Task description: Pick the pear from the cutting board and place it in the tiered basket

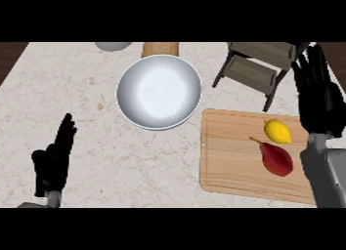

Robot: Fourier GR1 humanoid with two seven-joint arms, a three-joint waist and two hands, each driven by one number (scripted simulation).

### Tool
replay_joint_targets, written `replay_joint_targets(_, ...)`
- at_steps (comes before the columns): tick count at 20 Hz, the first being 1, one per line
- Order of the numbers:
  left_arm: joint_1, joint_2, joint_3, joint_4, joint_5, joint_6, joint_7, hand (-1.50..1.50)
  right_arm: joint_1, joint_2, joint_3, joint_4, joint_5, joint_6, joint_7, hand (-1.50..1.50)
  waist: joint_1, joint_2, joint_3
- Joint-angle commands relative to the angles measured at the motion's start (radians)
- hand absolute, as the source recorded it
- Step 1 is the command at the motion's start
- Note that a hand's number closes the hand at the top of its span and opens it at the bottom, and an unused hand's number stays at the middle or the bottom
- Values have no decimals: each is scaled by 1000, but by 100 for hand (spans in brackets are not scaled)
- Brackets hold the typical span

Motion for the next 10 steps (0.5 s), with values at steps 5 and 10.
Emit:
replay_joint_targets(5,-121,108,-81,-101,-124,-92,-78,0,-130,42,314,-142,-162,502,-6,150,53,2,-4)
replay_joint_targets(10,-94,159,-113,-197,-190,-113,-92,0,69,-70,316,-6,48,430,-58,-150,2,19,-11)
